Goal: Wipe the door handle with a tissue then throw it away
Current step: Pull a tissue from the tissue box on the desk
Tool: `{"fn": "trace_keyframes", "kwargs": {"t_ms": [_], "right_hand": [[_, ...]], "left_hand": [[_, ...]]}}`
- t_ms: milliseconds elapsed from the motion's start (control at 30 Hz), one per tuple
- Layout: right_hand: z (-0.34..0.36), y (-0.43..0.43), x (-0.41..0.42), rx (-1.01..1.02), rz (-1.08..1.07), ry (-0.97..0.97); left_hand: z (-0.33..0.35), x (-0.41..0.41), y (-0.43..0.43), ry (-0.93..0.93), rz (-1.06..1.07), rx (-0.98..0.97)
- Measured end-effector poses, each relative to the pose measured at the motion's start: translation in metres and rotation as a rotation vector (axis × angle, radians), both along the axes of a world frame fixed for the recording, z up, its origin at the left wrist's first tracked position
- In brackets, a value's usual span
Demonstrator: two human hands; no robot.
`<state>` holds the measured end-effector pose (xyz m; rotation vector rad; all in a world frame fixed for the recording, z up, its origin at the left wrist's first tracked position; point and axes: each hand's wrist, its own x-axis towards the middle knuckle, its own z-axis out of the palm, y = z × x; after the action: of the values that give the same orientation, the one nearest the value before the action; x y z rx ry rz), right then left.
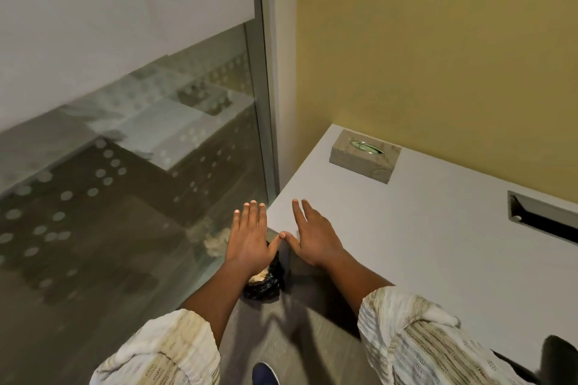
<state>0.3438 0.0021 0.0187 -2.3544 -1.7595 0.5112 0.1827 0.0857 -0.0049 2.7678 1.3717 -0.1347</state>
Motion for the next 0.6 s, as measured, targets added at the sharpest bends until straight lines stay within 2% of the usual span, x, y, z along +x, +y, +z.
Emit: {"fn": "trace_keyframes", "kwargs": {"t_ms": [67, 233, 367, 600], "right_hand": [[-0.011, 0.048, 0.057, 0.005, -0.138, 0.011], [-0.014, 0.046, 0.072, 0.002, -0.119, -0.011], [-0.021, 0.057, 0.119, -0.007, -0.177, -0.001], [-0.036, 0.069, 0.199, -0.016, -0.111, 0.003]], "left_hand": [[-0.010, 0.068, 0.062, -0.004, -0.100, 0.010], [-0.017, 0.083, 0.069, 0.029, -0.111, 0.008], [-0.029, 0.127, 0.091, 0.049, -0.138, -0.001], [-0.061, 0.204, 0.100, -0.014, -0.126, -0.037]]}}
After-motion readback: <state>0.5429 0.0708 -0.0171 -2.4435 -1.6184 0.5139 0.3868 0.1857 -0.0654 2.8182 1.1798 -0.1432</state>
